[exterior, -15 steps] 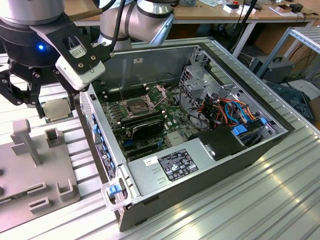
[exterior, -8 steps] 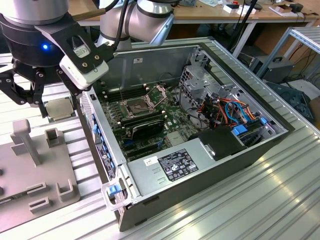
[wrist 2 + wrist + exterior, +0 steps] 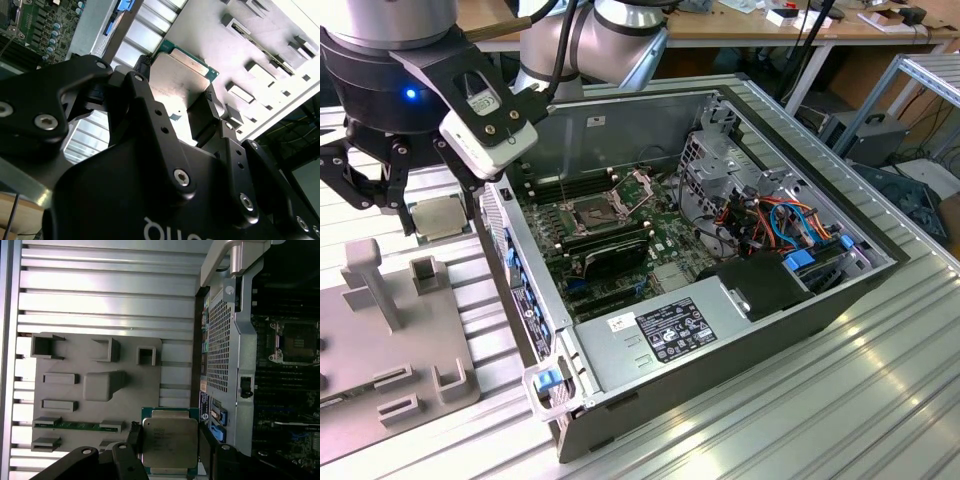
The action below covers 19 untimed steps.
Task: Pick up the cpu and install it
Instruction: 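Pick up the cpu and move it towards the insertion slot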
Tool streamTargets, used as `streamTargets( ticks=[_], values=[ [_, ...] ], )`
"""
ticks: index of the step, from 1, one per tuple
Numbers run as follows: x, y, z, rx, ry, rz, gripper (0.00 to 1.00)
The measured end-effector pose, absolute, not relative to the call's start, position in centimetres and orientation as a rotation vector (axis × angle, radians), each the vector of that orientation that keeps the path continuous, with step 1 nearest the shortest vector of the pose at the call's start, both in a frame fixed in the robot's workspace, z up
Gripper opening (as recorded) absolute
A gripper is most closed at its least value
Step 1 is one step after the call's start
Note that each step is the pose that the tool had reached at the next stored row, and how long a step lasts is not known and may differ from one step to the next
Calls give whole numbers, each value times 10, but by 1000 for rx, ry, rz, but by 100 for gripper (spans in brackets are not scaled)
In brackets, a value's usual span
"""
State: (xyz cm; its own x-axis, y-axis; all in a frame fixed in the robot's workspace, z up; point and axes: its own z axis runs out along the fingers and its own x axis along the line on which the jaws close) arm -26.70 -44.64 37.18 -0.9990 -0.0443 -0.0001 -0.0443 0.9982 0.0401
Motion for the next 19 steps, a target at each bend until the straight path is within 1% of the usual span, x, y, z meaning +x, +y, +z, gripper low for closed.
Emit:
streamTargets(
  ticks=[7,19],
  values=[
    [-265,-446,372,70,-3139,-63,55],
    [-244,-446,372,70,-3139,-63,55]
  ],
)
